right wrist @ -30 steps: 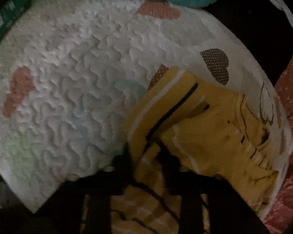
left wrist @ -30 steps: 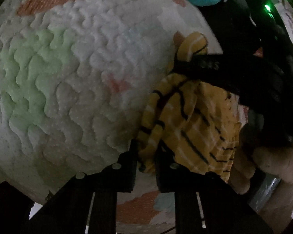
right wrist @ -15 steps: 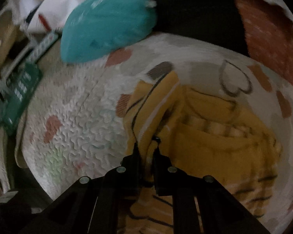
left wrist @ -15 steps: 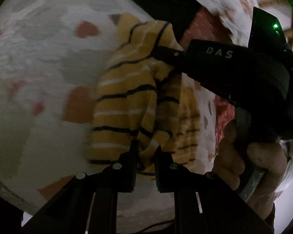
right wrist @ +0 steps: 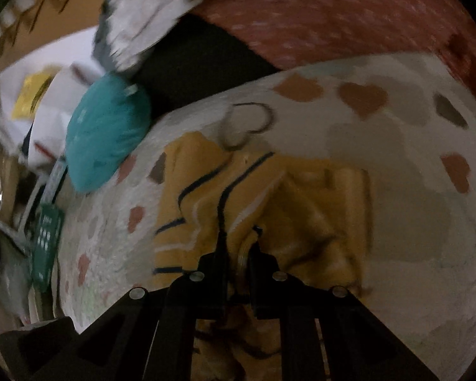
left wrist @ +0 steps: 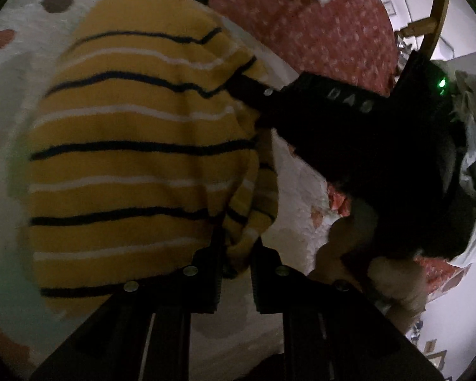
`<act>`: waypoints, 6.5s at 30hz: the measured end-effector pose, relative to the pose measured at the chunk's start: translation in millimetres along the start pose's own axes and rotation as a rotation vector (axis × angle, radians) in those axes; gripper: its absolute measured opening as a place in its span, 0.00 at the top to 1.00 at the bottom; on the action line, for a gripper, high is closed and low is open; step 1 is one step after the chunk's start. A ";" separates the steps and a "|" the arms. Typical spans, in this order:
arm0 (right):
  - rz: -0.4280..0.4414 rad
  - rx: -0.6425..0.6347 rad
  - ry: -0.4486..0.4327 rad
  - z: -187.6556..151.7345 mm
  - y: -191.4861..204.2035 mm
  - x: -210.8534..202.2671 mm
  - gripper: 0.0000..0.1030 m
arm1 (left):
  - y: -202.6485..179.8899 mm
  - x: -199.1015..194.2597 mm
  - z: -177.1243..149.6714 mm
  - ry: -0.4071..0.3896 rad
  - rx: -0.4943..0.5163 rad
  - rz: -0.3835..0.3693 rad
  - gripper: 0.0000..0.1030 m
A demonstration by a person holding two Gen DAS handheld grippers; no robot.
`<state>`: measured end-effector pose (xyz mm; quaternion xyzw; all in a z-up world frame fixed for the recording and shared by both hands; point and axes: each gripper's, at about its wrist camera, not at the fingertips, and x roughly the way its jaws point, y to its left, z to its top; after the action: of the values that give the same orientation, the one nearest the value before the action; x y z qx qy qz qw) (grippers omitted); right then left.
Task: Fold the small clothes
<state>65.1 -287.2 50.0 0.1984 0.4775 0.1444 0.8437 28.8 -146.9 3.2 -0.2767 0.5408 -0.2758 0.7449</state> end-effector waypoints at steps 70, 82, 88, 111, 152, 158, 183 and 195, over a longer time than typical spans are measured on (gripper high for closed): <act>-0.162 0.022 -0.028 -27.4 -34.9 -30.2 0.87 | 61.2 -57.7 -10.0 -0.008 0.127 0.348 0.61; -0.313 0.030 0.138 -131.8 -70.4 -43.5 0.59 | 45.9 -34.4 -34.3 0.038 0.295 0.536 0.53; -0.291 0.095 0.169 -153.1 -79.3 -56.7 0.53 | 39.1 -42.6 -38.2 0.001 0.306 0.538 0.54; -0.206 0.060 0.013 -54.8 -71.2 -39.3 0.26 | 42.2 -85.0 3.3 -0.179 0.215 0.538 0.54; 0.086 0.245 0.027 -17.9 -79.2 31.2 0.58 | 100.1 -35.4 103.7 -0.050 -0.037 0.031 0.73; 0.179 0.165 -0.043 -2.6 -26.6 16.8 0.65 | 56.2 -71.4 107.9 -0.149 0.079 -0.013 1.00; -0.111 0.115 -0.059 6.0 -68.7 -1.3 0.17 | 106.4 -24.2 106.0 -0.043 -0.081 0.026 0.21; 0.217 0.242 0.004 -0.3 -59.6 38.3 0.58 | 96.2 -29.8 106.2 -0.049 -0.099 -0.060 0.63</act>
<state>87.3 -323.0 -7.0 0.3488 0.4686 0.1766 0.7922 133.5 -46.8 -17.9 -0.3360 0.5268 -0.2638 0.7348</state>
